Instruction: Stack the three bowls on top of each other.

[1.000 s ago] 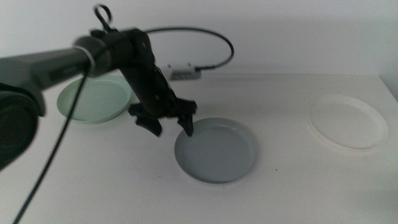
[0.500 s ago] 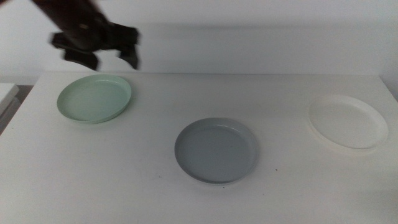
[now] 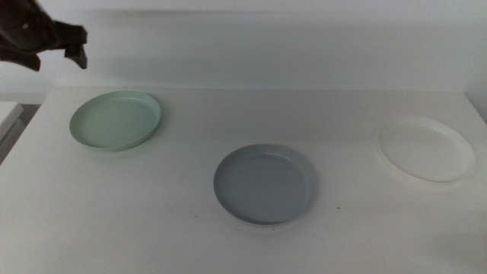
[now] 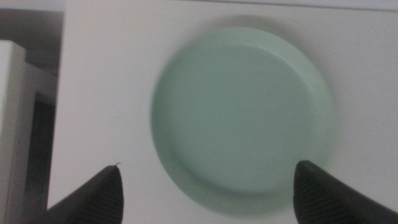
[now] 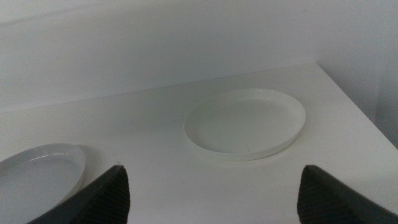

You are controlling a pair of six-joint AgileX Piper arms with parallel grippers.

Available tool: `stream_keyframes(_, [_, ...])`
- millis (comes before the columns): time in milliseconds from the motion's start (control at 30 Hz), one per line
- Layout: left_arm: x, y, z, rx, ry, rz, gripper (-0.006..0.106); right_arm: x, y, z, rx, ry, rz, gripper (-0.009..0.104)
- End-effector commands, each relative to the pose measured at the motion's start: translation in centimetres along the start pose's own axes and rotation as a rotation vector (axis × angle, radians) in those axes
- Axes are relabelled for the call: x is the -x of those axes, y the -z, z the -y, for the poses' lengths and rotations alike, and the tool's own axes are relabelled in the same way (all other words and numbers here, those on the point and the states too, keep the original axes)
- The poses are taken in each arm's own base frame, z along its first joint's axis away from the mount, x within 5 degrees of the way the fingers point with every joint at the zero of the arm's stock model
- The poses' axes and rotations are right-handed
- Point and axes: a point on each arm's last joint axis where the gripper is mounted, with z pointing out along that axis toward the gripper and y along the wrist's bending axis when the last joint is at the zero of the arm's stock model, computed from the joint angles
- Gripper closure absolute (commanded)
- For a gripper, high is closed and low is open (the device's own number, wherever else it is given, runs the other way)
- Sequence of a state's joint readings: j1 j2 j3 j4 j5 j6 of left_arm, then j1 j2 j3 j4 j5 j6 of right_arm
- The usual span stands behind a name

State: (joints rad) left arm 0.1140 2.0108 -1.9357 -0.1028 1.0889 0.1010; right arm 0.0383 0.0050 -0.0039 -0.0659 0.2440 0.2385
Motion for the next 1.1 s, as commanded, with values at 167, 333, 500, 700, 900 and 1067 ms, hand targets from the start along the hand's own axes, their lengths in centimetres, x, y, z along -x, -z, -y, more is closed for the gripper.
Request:
stream_keyframes(167, [0.4,-6.3,-3.8,0.0,0.002,0.048,0.007,0.0,0.0,0.1,-0.007,0.007,0.011,0.02])
stream_keyframes(333, [0.3,-9.8,-5.2,0.012,0.011,0.09,0.007,0.0,0.0,0.1,-0.007,0.007,0.011,0.02])
stream_keyframes(500, [-0.2,-13.0,-5.2,-0.028,-0.035,0.104,0.007,0.0,0.0,0.1,-0.007,0.007,0.011,0.02])
stream_keyframes(700, [-1.2,-15.7,-5.1,-0.067,-0.028,0.064,0.007,0.0,0.0,0.1,-0.007,0.007,0.011,0.02])
stream_keyframes(900, [-1.7,-16.7,-5.4,-0.061,-0.054,0.041,0.009,0.0,0.0,0.1,-0.007,0.007,0.011,0.02])
stream_keyframes(1067, [-2.0,-17.1,-5.3,-0.069,-0.059,0.019,0.03,0.0,0.0,0.1,-0.007,0.007,0.011,0.02])
